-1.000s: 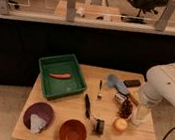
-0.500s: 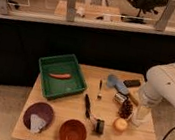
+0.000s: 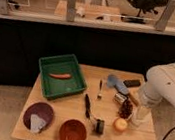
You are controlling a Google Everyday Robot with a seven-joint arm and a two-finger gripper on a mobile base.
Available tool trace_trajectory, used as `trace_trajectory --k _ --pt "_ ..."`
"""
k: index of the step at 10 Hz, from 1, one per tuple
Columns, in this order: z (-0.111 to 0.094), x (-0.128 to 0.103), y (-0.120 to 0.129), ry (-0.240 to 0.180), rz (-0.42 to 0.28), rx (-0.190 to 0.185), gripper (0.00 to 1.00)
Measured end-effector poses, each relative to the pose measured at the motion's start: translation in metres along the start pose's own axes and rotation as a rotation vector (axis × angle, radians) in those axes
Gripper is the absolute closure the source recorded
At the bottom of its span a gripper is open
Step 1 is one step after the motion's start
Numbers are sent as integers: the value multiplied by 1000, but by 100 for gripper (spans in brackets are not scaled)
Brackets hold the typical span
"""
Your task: Place brush in red bowl
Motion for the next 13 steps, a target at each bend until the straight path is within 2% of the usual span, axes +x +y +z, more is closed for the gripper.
trace_trajectory --k 10,11,13 --pt "1 -3 2 -3 -5 -3 20" --pt "4 -10 7 -15 -15 -11 20" --pt "16 -40 25 -47 -28 -37 20"
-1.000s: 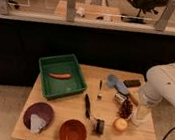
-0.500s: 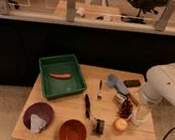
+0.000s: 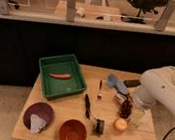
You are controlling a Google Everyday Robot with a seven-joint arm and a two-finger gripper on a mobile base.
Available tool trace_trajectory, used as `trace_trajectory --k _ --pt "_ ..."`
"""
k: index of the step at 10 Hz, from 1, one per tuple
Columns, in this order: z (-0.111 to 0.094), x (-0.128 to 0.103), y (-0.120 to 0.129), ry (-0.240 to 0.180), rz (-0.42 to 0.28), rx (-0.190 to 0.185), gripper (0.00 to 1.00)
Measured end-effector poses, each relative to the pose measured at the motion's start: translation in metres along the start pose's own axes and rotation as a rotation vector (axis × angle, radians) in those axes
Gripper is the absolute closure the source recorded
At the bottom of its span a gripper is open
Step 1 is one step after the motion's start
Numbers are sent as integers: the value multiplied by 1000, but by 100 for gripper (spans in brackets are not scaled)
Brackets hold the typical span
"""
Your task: Place brush in red bowl
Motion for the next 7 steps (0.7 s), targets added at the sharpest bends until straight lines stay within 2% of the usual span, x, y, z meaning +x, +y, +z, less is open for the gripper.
trace_trajectory --k 3,4,6,7 --pt "30 -63 28 -72 -46 -47 20" --pt "34 -82 34 -120 -106 -68 20" --pt "32 -106 44 -200 -278 -114 20" --pt "31 -112 45 -221 -317 -120 20"
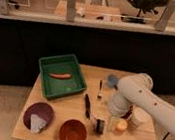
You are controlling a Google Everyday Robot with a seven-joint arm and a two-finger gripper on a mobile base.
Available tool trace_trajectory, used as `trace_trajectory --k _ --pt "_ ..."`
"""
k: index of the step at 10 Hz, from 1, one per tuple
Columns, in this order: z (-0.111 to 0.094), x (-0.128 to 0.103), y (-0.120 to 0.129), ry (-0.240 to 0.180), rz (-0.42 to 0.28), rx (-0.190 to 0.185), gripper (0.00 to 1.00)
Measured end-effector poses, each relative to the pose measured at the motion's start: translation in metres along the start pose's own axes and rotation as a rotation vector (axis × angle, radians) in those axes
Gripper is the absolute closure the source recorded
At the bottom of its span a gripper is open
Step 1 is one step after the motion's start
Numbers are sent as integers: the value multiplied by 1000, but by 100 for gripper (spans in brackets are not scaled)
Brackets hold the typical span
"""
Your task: Place brush in red bowl
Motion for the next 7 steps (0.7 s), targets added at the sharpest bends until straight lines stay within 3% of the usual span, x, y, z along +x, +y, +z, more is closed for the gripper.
trace_trajectory --k 4,7 --pt "3 -13 -2 -40 -52 -9 20" --pt "19 -44 -27 -83 -11 -1 20"
